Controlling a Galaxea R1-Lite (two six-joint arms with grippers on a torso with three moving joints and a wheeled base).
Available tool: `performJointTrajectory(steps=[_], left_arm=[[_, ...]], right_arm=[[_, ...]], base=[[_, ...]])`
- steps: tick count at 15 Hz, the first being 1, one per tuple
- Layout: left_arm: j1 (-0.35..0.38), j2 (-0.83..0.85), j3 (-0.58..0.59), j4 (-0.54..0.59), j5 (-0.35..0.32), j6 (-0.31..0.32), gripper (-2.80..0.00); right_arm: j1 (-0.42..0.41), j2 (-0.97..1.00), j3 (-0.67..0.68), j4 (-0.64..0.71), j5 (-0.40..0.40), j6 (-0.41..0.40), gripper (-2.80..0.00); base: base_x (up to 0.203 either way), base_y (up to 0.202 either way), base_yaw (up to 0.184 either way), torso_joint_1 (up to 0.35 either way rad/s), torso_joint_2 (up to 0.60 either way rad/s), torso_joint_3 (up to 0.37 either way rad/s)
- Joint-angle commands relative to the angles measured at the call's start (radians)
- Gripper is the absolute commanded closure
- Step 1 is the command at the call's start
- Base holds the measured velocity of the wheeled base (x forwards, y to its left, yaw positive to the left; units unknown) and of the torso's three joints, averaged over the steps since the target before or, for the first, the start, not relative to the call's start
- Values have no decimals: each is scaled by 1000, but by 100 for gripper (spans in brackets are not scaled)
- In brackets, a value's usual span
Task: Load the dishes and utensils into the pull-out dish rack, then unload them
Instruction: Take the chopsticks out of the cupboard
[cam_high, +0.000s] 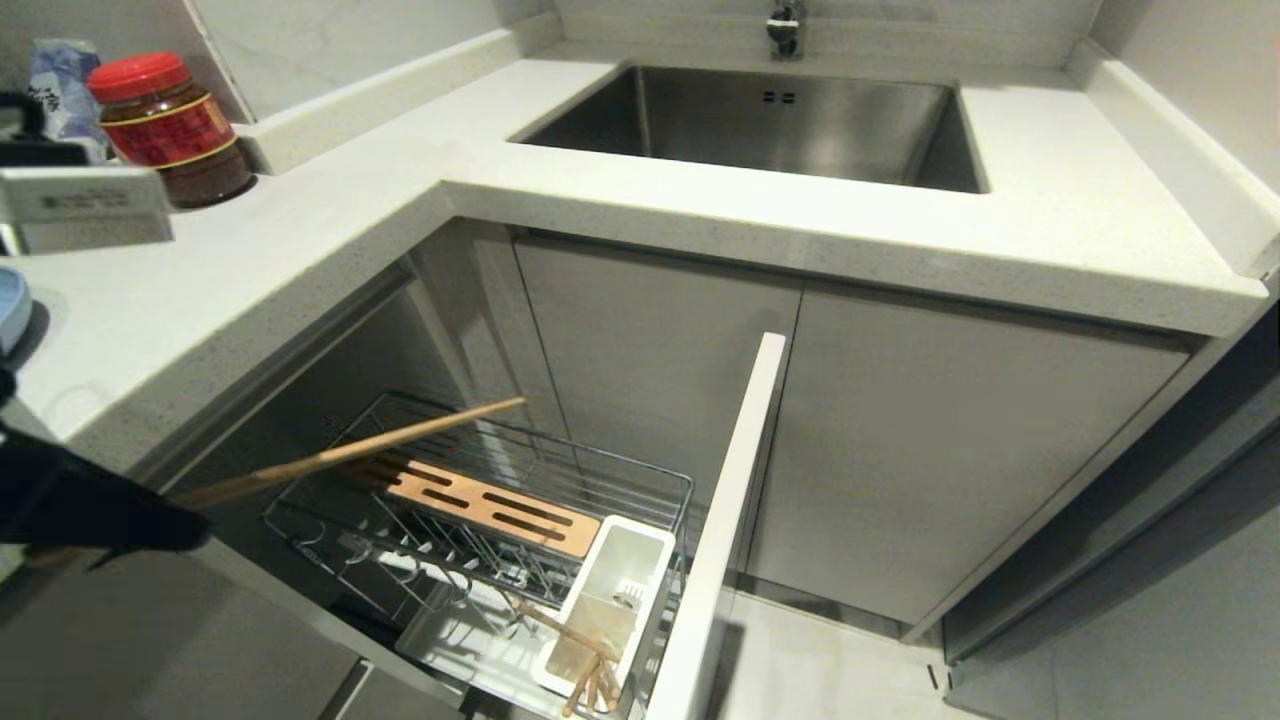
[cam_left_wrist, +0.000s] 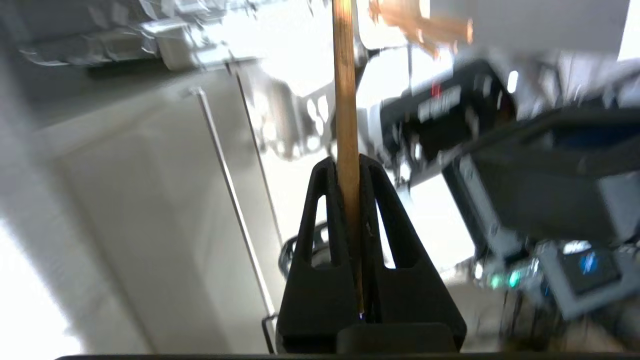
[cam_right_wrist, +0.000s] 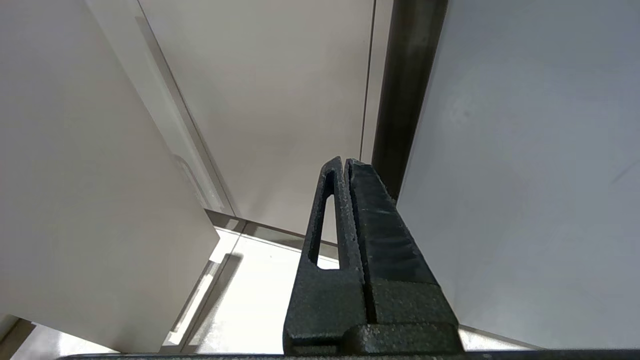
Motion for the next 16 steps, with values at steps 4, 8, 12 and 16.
performJointTrajectory(steps=[4,8,12,16], left_arm=[[227,-124,-28,0,150,-15,0],[420,-185,-24,-112,307,-19,0],[505,-227,54,-200,503,-55,0],[643,-233,110,-245,610,-64,0]], right_arm=[[0,-1,26,0,0,0,0],[0,-1,26,0,0,0,0],[0,-1,26,0,0,0,0],[0,-1,26,0,0,0,0]], base=[[0,0,0,0,0,0],[0,0,0,0,0,0],[0,0,0,0,0,0],[0,0,0,0,0,0]])
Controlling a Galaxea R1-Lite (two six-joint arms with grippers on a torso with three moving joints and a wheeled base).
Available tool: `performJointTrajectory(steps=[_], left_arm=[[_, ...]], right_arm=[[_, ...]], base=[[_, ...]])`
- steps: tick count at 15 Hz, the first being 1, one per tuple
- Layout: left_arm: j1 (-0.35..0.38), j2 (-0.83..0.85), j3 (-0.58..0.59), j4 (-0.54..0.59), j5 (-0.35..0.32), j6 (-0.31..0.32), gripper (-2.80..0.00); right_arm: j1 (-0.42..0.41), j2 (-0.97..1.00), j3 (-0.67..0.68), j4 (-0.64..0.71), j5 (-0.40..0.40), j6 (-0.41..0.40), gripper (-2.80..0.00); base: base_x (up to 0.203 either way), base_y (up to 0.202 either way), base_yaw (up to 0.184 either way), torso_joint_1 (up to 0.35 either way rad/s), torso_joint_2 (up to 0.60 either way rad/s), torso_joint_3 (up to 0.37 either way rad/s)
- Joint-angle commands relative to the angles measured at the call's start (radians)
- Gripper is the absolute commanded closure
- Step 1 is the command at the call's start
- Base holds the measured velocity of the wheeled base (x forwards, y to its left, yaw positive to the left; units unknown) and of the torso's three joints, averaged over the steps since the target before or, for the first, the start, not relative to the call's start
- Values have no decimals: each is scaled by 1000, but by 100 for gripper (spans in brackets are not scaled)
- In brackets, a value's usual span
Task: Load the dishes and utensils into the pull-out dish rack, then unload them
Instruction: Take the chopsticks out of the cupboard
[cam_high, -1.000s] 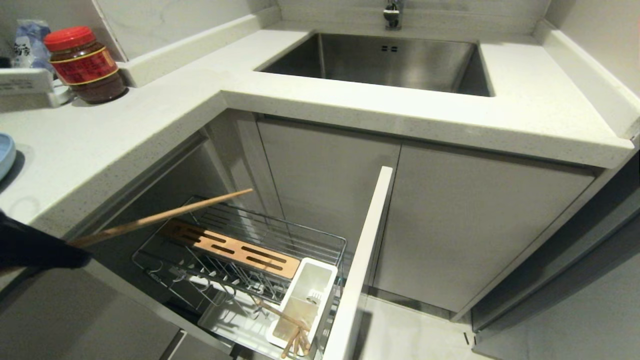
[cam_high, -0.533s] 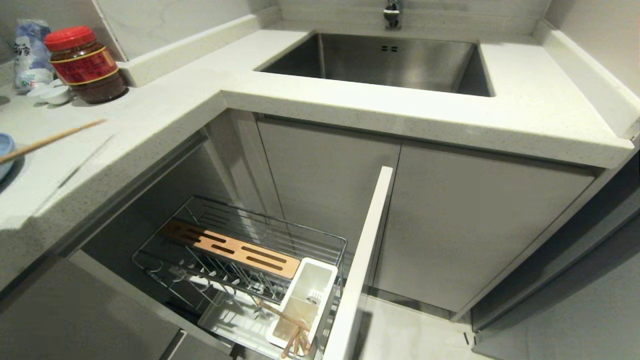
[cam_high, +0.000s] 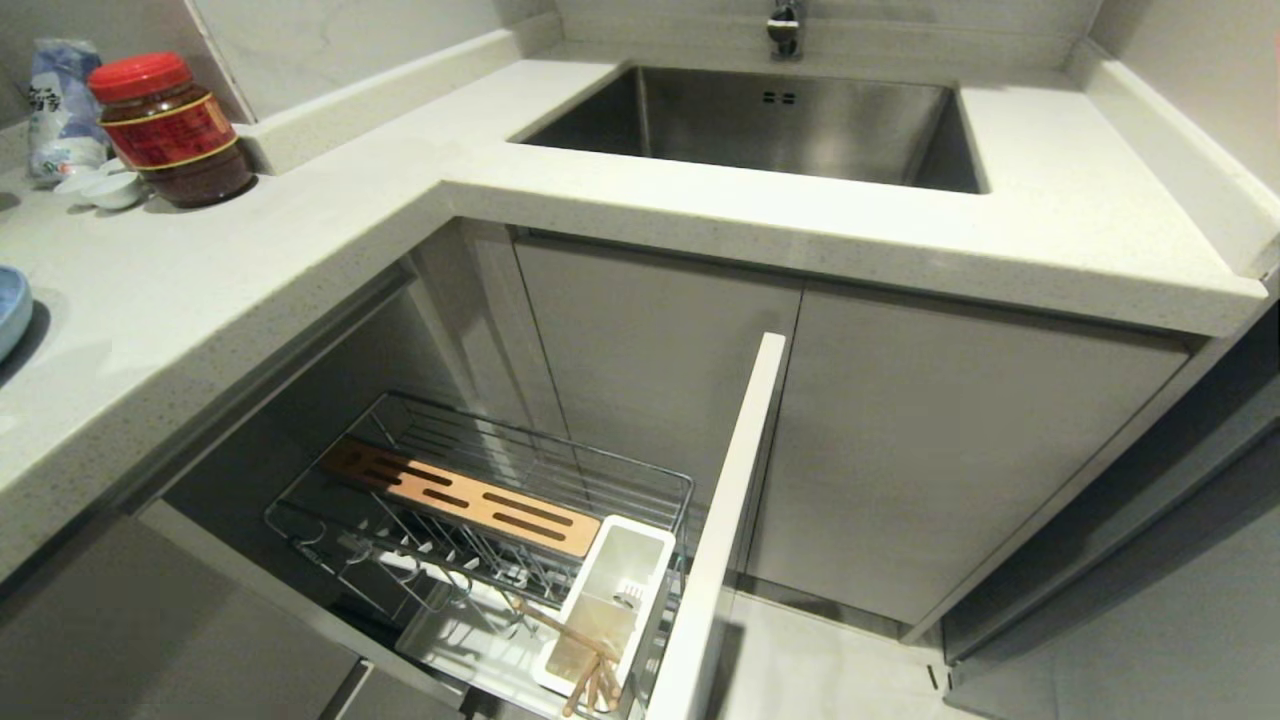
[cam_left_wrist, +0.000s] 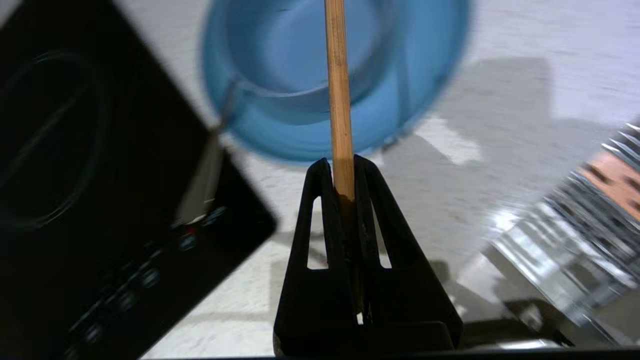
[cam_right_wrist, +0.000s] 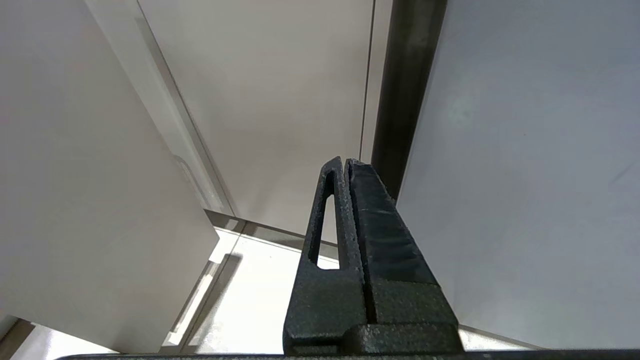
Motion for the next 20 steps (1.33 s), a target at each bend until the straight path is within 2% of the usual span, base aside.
performJointTrajectory(steps=[1,5,12,20], left_arm=[[80,-1,22,6,22,0,0],[80,36,43,-1,16,3,0],[78,91,79,-163,-116,74,0],[89,143,113,-163,-121,80,0]], right_arm=[[0,-1,26,-2,0,0,0],[0,-1,26,-1,0,0,0],[0,-1,26,-2,0,0,0],[0,-1,26,0,0,0,0]], base=[[0,0,0,0,0,0],[0,0,0,0,0,0],[0,0,0,0,0,0],[0,0,0,0,0,0]])
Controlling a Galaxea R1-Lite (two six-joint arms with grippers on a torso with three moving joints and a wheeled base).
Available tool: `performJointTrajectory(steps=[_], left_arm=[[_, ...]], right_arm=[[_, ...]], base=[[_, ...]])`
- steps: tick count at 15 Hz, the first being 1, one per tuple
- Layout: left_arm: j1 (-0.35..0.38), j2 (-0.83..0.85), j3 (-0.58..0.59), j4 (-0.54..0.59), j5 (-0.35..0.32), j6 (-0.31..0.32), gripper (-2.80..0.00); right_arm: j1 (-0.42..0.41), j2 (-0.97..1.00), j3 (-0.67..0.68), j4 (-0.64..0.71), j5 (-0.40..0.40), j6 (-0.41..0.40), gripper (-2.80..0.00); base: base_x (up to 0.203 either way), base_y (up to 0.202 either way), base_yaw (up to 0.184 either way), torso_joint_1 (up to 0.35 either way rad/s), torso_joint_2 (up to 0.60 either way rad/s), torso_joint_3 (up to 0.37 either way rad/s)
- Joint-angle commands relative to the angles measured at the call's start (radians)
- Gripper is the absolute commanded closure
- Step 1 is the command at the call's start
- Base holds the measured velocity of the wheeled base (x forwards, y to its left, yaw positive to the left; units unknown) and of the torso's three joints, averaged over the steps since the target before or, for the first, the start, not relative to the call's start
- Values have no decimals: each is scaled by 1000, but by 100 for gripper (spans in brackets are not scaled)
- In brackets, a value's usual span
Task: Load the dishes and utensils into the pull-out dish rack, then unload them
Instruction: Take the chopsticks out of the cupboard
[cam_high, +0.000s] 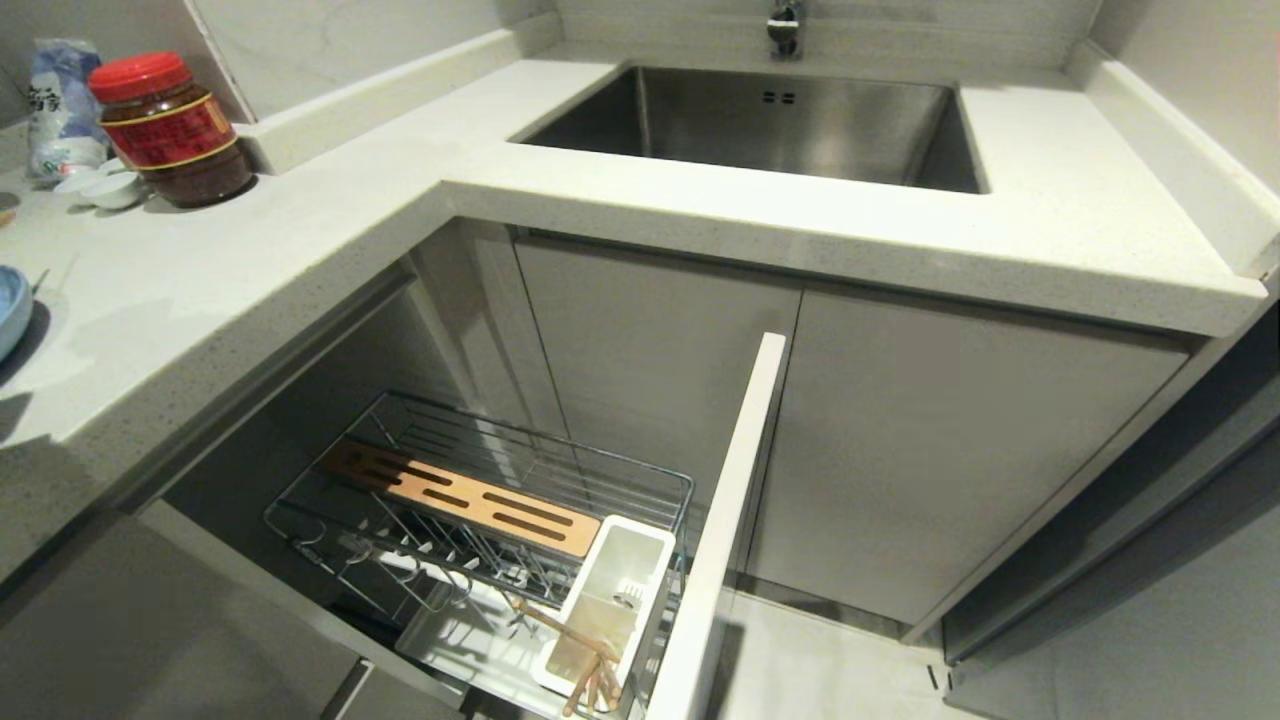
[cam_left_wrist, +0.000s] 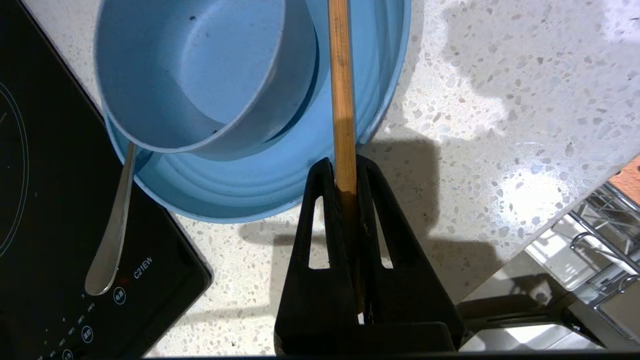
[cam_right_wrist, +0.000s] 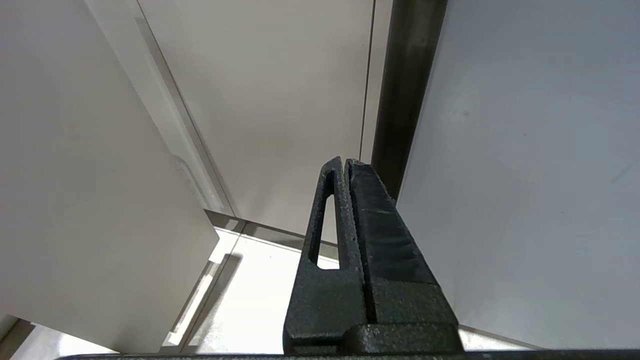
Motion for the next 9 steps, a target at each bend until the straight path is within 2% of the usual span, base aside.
performJointTrajectory(steps=[1,9], left_arm=[[17,18,6,7,4,3,0],[98,11,34,12,21,43,0]], right_arm=[[0,-1,26,-1,0,0,0],[0,-1,26,-1,0,0,0]], base=[[0,0,0,0,0,0],[0,0,0,0,0,0]])
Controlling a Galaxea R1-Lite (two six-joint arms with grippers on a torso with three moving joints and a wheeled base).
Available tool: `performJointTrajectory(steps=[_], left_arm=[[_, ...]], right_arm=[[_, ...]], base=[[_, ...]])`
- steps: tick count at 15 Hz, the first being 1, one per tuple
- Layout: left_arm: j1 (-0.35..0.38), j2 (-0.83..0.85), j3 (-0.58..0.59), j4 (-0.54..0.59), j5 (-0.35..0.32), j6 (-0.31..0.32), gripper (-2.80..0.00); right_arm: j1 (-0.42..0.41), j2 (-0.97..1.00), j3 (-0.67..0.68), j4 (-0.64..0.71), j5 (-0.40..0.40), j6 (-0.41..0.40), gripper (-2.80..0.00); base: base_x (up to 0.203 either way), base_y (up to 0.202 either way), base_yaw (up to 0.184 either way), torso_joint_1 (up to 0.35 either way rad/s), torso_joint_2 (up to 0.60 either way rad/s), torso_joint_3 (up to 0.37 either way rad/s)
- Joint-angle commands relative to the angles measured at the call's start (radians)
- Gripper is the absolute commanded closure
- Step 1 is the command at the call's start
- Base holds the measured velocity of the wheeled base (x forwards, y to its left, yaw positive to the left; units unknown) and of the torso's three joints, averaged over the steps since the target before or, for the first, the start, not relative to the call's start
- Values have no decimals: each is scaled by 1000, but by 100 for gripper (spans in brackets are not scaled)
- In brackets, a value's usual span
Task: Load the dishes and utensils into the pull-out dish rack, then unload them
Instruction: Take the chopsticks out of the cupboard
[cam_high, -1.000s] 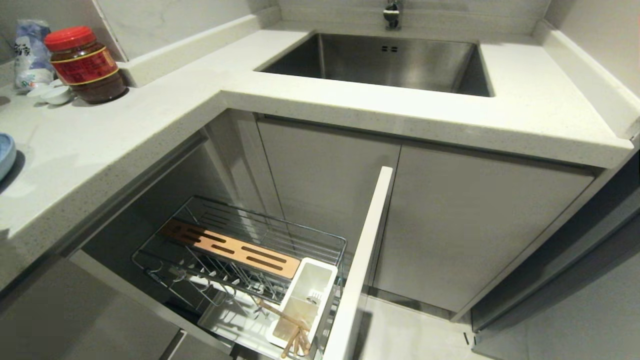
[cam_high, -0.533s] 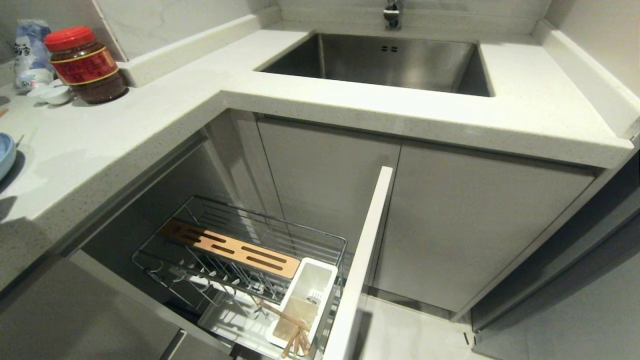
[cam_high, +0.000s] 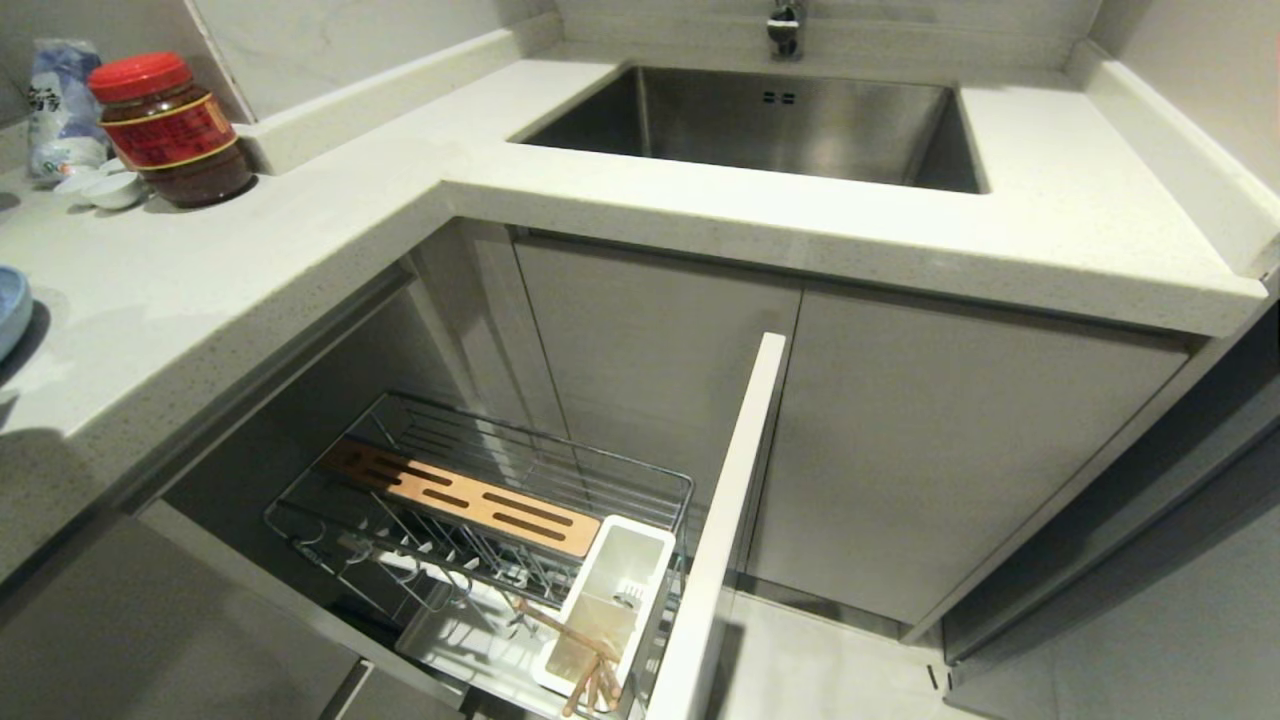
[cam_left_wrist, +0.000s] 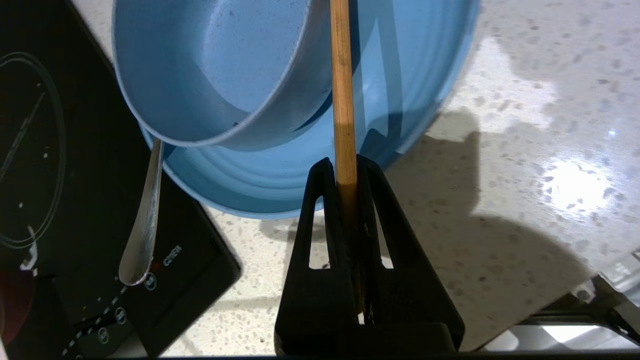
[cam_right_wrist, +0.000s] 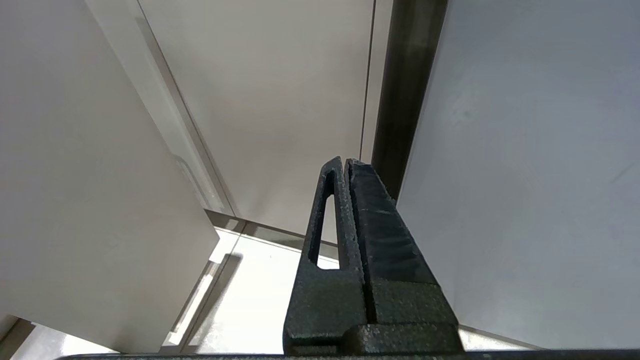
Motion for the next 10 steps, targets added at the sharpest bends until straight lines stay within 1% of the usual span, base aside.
performJointTrajectory(steps=[1,2,4,7,10], left_arm=[[20,-3,3,7,13,-1,0],[29,-3,8,7,16,-1,0],[30,1,9,6,17,1,0],[30,7,17,5,17,23,0],[32,8,24,4,17,26,0]], right_arm=[[0,-1,26,-1,0,0,0],[0,-1,26,-2,0,0,0],[0,-1,26,-1,0,0,0],[0,-1,26,0,0,0,0],[0,-1,26,0,0,0,0]], base=[[0,0,0,0,0,0],[0,0,0,0,0,0],[0,0,0,0,0,0],[0,0,0,0,0,0],[0,0,0,0,0,0]])
